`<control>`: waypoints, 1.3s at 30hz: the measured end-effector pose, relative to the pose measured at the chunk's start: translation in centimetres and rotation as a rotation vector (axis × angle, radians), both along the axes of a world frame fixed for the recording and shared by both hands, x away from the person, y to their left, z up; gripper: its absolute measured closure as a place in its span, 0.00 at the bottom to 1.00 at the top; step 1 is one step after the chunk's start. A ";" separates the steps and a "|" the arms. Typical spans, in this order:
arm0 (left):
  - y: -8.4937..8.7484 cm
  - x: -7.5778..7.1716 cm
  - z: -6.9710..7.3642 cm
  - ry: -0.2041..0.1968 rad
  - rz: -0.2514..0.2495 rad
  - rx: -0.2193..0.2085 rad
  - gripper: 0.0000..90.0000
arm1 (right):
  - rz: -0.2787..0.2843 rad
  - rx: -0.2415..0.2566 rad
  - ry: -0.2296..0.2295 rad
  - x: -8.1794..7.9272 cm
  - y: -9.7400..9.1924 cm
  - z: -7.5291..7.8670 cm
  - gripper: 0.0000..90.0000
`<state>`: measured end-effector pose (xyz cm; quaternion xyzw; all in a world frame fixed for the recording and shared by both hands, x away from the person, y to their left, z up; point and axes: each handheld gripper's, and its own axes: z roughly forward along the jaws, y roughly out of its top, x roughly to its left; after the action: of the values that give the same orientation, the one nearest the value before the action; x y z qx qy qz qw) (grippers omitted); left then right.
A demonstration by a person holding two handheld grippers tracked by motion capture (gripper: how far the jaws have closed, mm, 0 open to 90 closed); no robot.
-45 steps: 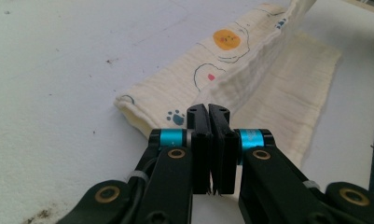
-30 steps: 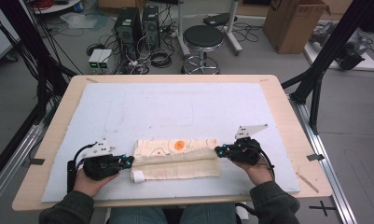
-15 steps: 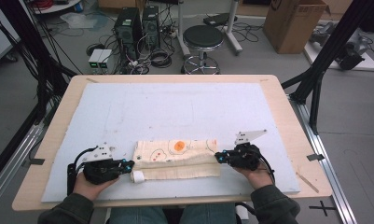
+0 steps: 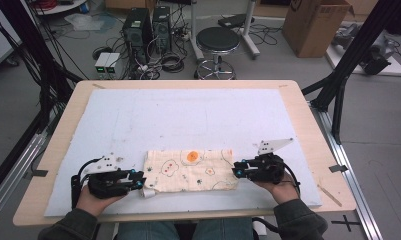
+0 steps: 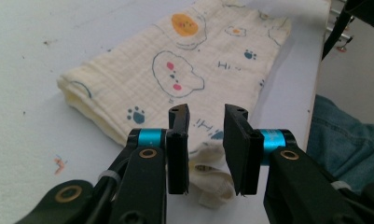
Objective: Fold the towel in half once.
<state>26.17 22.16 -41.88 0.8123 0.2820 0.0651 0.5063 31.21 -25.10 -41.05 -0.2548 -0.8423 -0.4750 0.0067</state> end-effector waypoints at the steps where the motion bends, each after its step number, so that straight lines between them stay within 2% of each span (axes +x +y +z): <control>1: -0.1 0.2 0.1 0.000 0.006 -0.001 0.80 | 0.000 0.000 0.000 0.0 0.0 0.0 0.78; 3: -0.4 0.6 0.2 0.001 0.013 -0.008 0.84 | 0.033 -0.026 0.004 0.1 1.3 -0.3 0.78; 4: -0.5 0.8 0.1 0.002 0.014 -0.005 0.84 | 0.033 -0.026 0.004 0.1 1.3 -0.3 0.78; 5: -0.8 1.0 0.0 0.006 0.015 0.007 0.86 | 0.056 -0.042 0.003 0.2 2.1 -0.7 0.78; 9: -1.5 1.5 -0.7 0.027 -0.010 0.038 0.86 | 0.076 -0.069 0.000 0.3 2.9 -1.4 0.78; 11: -1.7 1.6 -0.9 0.025 -0.018 0.056 0.86 | 0.084 -0.077 0.002 0.3 3.1 -1.7 0.77; 19: -1.7 1.4 -2.0 0.053 -0.045 0.151 0.85 | 0.098 -0.138 -0.042 -0.3 3.1 -2.5 0.74; 20: -1.7 1.3 -2.1 0.056 -0.044 0.154 0.84 | 0.100 -0.143 -0.058 -0.3 3.0 -2.6 0.74; 29: -1.5 1.1 -2.4 0.054 -0.042 0.168 0.82 | 0.095 -0.184 -0.065 -1.0 2.5 -3.1 0.72; 39: -1.5 0.8 -2.5 0.024 -0.042 0.181 0.81 | 0.068 -0.169 -0.111 -1.8 2.1 -3.6 0.70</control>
<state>26.95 20.69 -44.41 0.8612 0.2639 0.0697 0.4287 29.39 -23.02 -44.67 -0.1990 -0.8864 -0.4154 -0.0454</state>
